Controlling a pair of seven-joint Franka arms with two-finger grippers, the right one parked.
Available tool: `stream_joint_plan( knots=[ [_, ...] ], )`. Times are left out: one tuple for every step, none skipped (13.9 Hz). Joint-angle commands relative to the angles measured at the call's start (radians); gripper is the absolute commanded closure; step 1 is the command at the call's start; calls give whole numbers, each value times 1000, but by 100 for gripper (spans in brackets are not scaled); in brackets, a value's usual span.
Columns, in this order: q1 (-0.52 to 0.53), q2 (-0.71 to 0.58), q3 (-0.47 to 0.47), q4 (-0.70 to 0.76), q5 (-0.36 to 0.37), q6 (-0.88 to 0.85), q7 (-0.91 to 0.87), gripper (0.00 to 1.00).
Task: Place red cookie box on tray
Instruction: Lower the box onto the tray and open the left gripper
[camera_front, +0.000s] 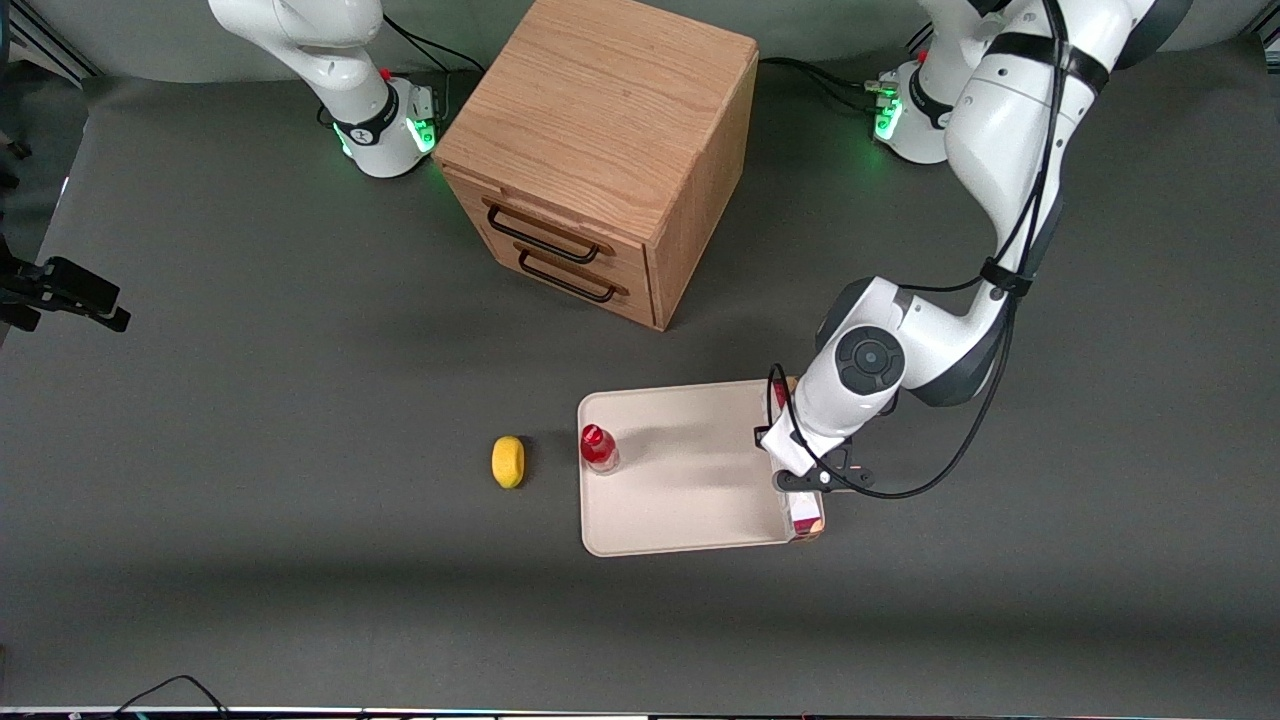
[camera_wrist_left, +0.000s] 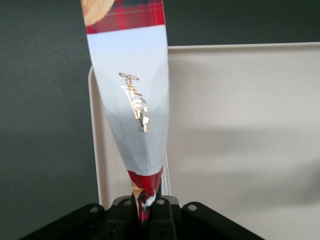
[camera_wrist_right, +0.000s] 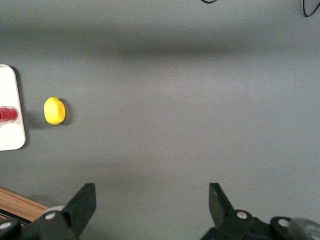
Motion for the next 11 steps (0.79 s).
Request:
stream_joint_plan(
  knots=[
    [-22,27,11,35,25,6,-31,100],
    [-22,27,11,35,25,6,-31,100],
    [-22,28,13,35,25,6,-31,100],
    [-22,28,13,35,25,6,-31,100],
    [-22,28,13,35,27,6,-31,91],
    [-22,27,13,35,25,6,-30,46],
    [-22,27,13,35,27,6,-30,0],
    [-20,25,14,35,27,6,-30,0],
    [-20,24,14,35,27,5,-30,0],
    [-20,24,14,35,27,5,-30,0],
    [-20,22,14,35,27,5,-30,0]
  ],
)
